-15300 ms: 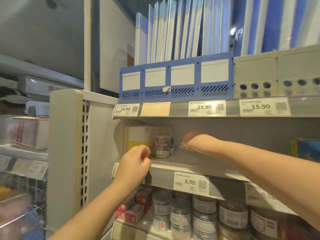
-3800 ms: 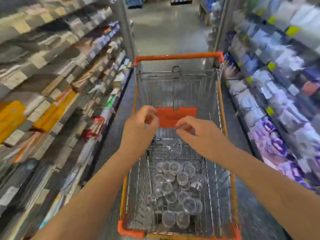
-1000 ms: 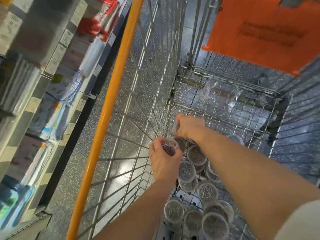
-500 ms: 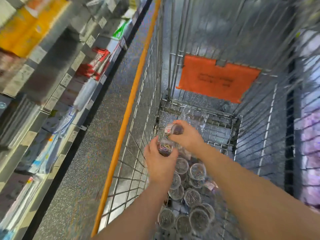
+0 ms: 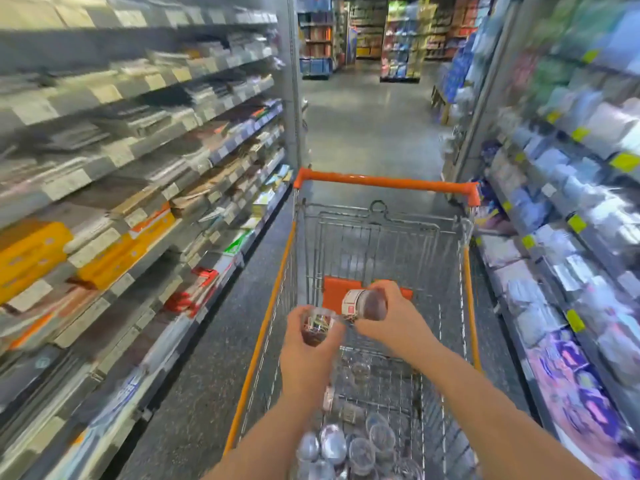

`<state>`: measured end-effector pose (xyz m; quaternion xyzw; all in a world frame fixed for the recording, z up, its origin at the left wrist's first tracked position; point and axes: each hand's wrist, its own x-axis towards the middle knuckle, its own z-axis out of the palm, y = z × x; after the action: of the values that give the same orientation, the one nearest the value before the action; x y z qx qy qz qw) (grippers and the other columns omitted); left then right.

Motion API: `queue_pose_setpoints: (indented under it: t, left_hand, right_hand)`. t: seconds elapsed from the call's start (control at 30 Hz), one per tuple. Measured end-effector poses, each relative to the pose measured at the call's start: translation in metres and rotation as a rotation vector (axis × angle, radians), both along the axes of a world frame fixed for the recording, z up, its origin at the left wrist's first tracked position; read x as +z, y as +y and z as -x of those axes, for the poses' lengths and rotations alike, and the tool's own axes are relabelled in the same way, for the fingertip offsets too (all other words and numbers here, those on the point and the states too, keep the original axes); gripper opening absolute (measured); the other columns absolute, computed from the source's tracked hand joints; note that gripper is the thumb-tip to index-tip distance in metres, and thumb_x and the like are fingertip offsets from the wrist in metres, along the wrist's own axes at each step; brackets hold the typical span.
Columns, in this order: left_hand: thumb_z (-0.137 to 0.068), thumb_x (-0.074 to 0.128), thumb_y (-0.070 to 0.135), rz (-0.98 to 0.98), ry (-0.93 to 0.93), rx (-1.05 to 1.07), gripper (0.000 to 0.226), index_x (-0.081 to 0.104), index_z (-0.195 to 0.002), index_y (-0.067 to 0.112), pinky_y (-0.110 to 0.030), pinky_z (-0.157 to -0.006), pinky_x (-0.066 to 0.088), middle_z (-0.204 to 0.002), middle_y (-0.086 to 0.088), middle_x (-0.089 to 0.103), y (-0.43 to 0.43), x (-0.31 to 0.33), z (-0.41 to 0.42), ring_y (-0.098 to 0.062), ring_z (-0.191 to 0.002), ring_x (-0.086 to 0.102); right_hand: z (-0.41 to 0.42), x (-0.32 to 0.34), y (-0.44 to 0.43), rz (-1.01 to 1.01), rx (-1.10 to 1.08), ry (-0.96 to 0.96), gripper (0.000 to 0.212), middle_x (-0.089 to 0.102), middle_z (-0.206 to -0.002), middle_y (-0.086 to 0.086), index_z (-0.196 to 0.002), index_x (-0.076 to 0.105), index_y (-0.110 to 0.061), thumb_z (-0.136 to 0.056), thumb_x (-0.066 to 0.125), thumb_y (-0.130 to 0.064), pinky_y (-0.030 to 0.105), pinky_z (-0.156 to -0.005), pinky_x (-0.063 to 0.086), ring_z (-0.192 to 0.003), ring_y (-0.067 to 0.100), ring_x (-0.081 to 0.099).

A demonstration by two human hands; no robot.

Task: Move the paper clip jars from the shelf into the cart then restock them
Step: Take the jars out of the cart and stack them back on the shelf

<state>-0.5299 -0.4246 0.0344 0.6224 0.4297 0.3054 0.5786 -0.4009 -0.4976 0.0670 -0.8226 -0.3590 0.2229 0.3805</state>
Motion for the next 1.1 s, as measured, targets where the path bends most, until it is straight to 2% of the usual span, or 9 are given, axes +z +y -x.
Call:
queue_pose_setpoints:
  t: [0.13, 0.27, 0.43, 0.53, 0.6, 0.7, 0.87, 0.97, 1.1]
  left_hand:
    - [-0.078, 0.071, 0.030, -0.135, -0.109, -0.001, 0.030, 0.049, -0.093, 0.043, -0.021, -0.065, 0.045, -0.085, 0.002, 0.060, -0.015, 0.063, 0.020, -0.013, -0.075, 0.057]
    - [-0.072, 0.073, 0.037, -0.189, -0.202, 0.029, 0.038, 0.047, -0.099, 0.046, -0.028, -0.072, 0.047, -0.092, 0.005, 0.060, -0.032, 0.121, 0.052, -0.010, -0.082, 0.059]
    - [-0.077, 0.072, 0.033, -0.333, -0.268, 0.153, 0.036, 0.047, -0.099, 0.046, -0.034, -0.072, 0.050, -0.097, 0.006, 0.062, -0.041, 0.180, 0.115, -0.017, -0.083, 0.062]
    - [-0.074, 0.074, 0.035, -0.381, -0.304, 0.252, 0.036, 0.049, -0.097, 0.044, -0.037, -0.077, 0.052, -0.097, 0.011, 0.061, -0.035, 0.212, 0.166, -0.016, -0.085, 0.062]
    - [-0.068, 0.075, 0.042, -0.422, -0.308, 0.311, 0.041, 0.049, -0.100, 0.045, -0.040, -0.082, 0.053, -0.107, 0.009, 0.060, -0.029, 0.230, 0.209, -0.017, -0.090, 0.062]
    - [-0.062, 0.073, 0.049, -0.482, -0.294, 0.407, 0.051, 0.048, -0.106, 0.042, -0.038, -0.079, 0.053, -0.108, 0.003, 0.061, -0.014, 0.254, 0.288, -0.019, -0.093, 0.062]
    - [-0.079, 0.070, 0.027, -0.591, -0.277, 0.543, 0.032, 0.050, -0.103, 0.036, -0.033, -0.077, 0.056, -0.095, 0.001, 0.067, 0.013, 0.290, 0.432, -0.015, -0.083, 0.066]
    - [-0.079, 0.071, 0.017, -0.623, -0.245, 0.574, 0.035, 0.049, -0.103, 0.030, -0.036, -0.077, 0.056, -0.096, -0.007, 0.067, 0.030, 0.307, 0.519, -0.023, -0.083, 0.067]
    - [-0.080, 0.068, 0.015, -0.677, -0.126, 0.671, 0.040, 0.046, -0.109, 0.031, -0.020, -0.065, 0.053, -0.095, -0.003, 0.065, 0.046, 0.322, 0.622, -0.011, -0.076, 0.066]
  right_hand:
    - [0.016, 0.055, -0.025, -0.157, 0.057, -0.074, 0.054, 0.054, -0.105, -0.010, -0.117, 0.040, -0.031, -0.075, 0.072, -0.023, 0.008, -0.053, 0.035, -0.076, -0.001, 0.052]
    - [0.045, 0.103, -0.046, -0.328, 0.120, -0.129, 0.050, 0.055, -0.092, -0.017, -0.110, 0.041, -0.037, -0.075, 0.073, -0.021, 0.005, -0.056, 0.041, -0.071, -0.004, 0.053]
    - [0.096, 0.159, -0.042, -0.530, 0.212, -0.100, 0.050, 0.061, -0.084, -0.012, -0.108, 0.048, -0.045, -0.071, 0.078, -0.029, 0.030, -0.071, 0.050, -0.069, 0.004, 0.057]
    - [0.141, 0.189, -0.024, -0.611, 0.328, -0.050, 0.048, 0.060, -0.092, -0.015, -0.110, 0.048, -0.036, -0.072, 0.075, -0.024, 0.022, -0.075, 0.048, -0.081, -0.003, 0.060]
    - [0.174, 0.207, -0.005, -0.651, 0.409, -0.047, 0.047, 0.062, -0.096, -0.015, -0.109, 0.049, -0.030, -0.069, 0.074, -0.028, 0.017, -0.075, 0.048, -0.089, -0.004, 0.060]
    - [0.241, 0.230, 0.030, -0.671, 0.556, -0.035, 0.053, 0.064, -0.103, -0.011, -0.111, 0.052, -0.029, -0.064, 0.073, -0.041, 0.032, -0.083, 0.050, -0.095, 0.006, 0.061]
    - [0.374, 0.253, 0.094, -0.763, 0.754, -0.022, 0.043, 0.063, -0.097, -0.013, -0.102, 0.050, -0.042, -0.068, 0.077, -0.041, 0.018, -0.070, 0.045, -0.085, -0.003, 0.058]
    - [0.455, 0.263, 0.131, -0.816, 0.843, 0.013, 0.035, 0.062, -0.099, -0.018, -0.097, 0.050, -0.045, -0.073, 0.072, -0.032, 0.021, -0.071, 0.045, -0.088, -0.002, 0.058]
    - [0.557, 0.275, 0.174, -0.847, 0.972, 0.113, 0.040, 0.062, -0.104, -0.020, -0.108, 0.054, -0.042, -0.071, 0.070, -0.043, 0.021, -0.075, 0.048, -0.095, 0.000, 0.059]
